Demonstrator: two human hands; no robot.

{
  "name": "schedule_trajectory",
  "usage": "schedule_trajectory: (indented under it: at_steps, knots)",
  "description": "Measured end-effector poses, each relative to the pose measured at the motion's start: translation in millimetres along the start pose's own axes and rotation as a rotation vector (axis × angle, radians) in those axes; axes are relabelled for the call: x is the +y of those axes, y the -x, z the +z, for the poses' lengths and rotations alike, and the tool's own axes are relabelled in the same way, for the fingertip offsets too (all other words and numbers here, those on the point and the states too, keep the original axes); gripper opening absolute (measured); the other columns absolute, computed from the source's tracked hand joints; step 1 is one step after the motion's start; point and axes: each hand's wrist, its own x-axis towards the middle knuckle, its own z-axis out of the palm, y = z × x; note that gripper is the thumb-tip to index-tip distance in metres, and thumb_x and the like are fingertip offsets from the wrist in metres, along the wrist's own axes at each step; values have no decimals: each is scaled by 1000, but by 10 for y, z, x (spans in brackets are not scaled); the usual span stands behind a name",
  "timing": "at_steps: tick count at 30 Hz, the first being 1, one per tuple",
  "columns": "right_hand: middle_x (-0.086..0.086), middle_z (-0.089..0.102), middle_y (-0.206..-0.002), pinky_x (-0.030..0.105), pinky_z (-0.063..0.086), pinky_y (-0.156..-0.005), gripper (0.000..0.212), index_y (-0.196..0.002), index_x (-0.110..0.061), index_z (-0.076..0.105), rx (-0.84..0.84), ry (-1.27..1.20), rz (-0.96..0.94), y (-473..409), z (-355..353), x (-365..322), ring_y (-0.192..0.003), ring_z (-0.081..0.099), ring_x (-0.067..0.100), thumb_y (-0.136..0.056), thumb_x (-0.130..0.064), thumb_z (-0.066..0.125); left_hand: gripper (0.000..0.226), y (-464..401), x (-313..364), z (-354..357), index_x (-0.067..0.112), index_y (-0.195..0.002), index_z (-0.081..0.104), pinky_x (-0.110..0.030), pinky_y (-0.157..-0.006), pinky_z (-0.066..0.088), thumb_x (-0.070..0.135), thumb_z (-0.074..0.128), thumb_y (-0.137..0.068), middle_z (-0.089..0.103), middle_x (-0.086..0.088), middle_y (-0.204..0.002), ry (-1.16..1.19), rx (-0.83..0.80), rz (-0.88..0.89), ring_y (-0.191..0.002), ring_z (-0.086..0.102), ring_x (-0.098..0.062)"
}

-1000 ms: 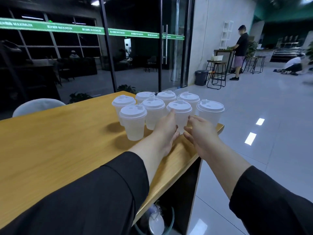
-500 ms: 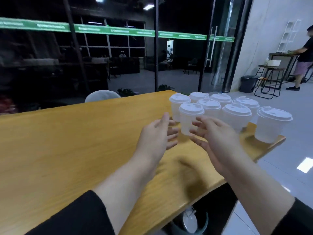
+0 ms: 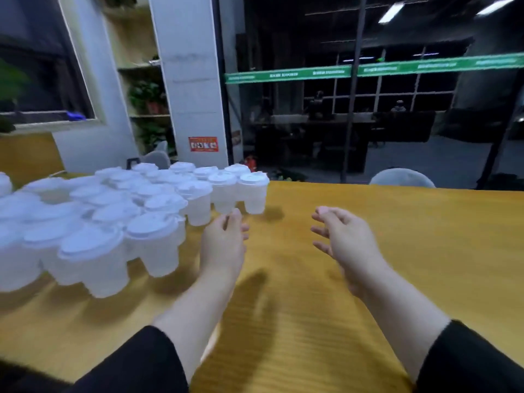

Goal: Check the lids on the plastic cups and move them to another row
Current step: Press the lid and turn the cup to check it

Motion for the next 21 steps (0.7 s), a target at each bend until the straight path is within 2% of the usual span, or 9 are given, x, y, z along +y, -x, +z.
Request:
schedule_trajectory:
  at_steps: [2,4,6,9,11,14,16,19,21]
  knots:
    - [-6,71,-112,47,57,-98,12,-102,-33,67,-27,49,-20,-143,427,150,-107,68,16,-104,-37,56,32,-236,-117,-122,29,-92,67,-52,-90,58,47,45,-106,73,-2,-96,-63,-14,-3,-93,70,-22]
    - [-11,70,-112,47,55,-101,10,-99,-36,66,-16,86,-50,-365,703,315,-110,67,15,-103,-37,57,33,-465,-192,-77,24,-106,66,-37,-77,54,48,44,-106,68,5,-93,-114,-57,-10,-86,65,-13]
    - [-13,69,-118,43,52,-105,11,-109,-34,66,-5,174,-101,-615,874,453,-114,64,11,-102,-34,57,28,-672,-269,36,23,-113,61,-27,-67,45,43,43,-108,64,9,-96,-124,-73,-4,-82,59,-6]
    - [-8,62,-126,19,41,-95,36,-137,-16,60,-1,286,-150,-951,1007,564,-111,56,4,-104,-29,56,23,-958,-449,230,29,-121,57,-31,-77,46,42,43,-108,67,8,-112,-154,-113,59,-93,63,-13]
    - [-2,60,-134,16,36,-92,43,-145,-13,53,7,286,-166,-1206,1080,642,-112,53,4,-105,-29,55,33,-1174,-547,323,25,-132,57,-31,-84,44,43,43,-108,65,7,-117,-134,-109,48,-104,63,-18]
    - [-4,53,-145,23,36,-105,51,-153,-16,43,13,246,-135,-1595,1214,709,-129,51,9,-106,-34,50,43,-1466,-611,464,23,-148,47,-27,-91,36,40,41,-109,61,4,-133,-100,-89,17,-113,54,-15]
    - [-6,49,-152,36,38,-116,60,-155,-20,40,1,206,-97,-1828,1302,718,-138,48,14,-99,-40,48,48,-1606,-650,540,27,-157,36,-28,-94,34,37,38,-110,56,2,-145,-77,-110,7,-125,51,-19]
    - [-8,58,-146,45,44,-114,71,-154,-27,43,-85,147,-49,-2091,1344,769,-133,54,13,-83,-37,45,53,-1752,-690,613,34,-162,25,-24,-99,29,37,37,-111,47,9,-153,-45,-144,28,-138,42,-15]
    - [-11,69,-129,42,51,-106,54,-142,-30,56,-181,163,-51,-2150,1350,761,-119,63,10,-88,-25,50,54,-1809,-722,631,37,-163,24,-20,-103,24,36,38,-111,40,15,-157,-3,-144,66,-137,36,-5]
